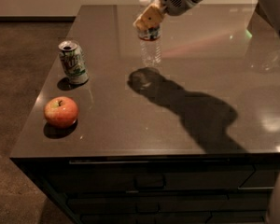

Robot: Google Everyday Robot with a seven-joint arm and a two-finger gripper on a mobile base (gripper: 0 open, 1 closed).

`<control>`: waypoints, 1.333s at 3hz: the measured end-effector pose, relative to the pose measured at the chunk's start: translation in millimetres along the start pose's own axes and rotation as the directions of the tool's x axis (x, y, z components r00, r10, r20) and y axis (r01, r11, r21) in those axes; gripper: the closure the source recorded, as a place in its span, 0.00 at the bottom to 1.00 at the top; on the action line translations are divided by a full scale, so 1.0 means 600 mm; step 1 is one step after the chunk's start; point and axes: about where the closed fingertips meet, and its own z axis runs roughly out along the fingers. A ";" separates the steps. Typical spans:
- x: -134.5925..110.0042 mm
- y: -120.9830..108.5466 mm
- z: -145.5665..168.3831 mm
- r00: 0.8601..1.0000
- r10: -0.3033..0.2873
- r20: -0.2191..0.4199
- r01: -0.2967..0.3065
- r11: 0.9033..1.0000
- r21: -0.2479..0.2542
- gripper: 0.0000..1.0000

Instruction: Move water bottle near 7up can

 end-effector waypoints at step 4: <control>-0.097 0.168 0.120 0.966 -0.238 0.105 0.258 0.929 -0.265 1.00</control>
Offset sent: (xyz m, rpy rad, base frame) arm -0.0490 0.1250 0.0132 0.0078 -0.1111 0.4074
